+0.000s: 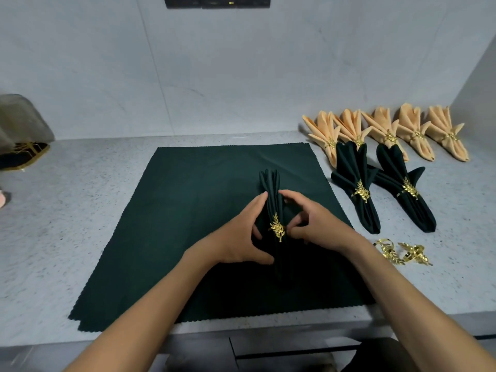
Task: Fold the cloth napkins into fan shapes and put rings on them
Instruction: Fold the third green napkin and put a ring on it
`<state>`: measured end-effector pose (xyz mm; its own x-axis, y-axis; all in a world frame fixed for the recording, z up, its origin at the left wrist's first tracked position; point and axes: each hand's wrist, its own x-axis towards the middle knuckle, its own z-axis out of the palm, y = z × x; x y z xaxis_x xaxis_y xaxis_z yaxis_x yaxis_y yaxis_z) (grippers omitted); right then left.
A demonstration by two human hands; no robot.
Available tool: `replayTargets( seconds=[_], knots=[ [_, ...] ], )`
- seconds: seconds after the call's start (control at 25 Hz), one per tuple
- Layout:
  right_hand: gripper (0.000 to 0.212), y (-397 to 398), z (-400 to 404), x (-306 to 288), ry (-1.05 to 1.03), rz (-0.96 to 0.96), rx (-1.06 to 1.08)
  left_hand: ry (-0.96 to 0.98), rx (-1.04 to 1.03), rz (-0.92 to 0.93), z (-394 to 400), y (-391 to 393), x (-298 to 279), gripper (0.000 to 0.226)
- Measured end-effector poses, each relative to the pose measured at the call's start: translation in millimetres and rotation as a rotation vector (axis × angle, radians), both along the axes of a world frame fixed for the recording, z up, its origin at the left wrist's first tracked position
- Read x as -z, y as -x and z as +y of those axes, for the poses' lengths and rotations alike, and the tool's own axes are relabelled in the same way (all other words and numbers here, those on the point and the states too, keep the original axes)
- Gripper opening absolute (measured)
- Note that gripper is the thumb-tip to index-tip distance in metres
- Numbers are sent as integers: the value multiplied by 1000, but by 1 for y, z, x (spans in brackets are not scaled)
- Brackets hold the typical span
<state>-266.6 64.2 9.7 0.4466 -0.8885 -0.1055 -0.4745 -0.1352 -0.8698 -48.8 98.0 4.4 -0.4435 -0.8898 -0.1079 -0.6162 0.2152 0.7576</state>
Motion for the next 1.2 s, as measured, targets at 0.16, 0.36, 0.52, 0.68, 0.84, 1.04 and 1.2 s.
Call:
replayTargets(
  seconds=[0.16,0.36,0.52,0.68,0.84,1.04,1.2],
  knots=[
    [54,0,-8,-3,34,-21,35,128,-152,117,-8,-2,8,76],
    [28,3,-6,9,323,-13,25,404,-305,-4,-7,-11,18,21],
    [27,21,7,31,645,124,77,530,-294,-200,5,-21,37,9],
    [44,24,10,28,392,-75,90,589,-328,-173,7,-18,39,10],
    [31,21,9,19,712,183,-13,686,-303,-147,5,-22,35,13],
    [20,28,27,28,822,555,-159,730,-280,-200,18,-24,41,9],
    [13,33,31,29,649,435,-145,777,-186,-221,32,-25,43,11]
  ],
)
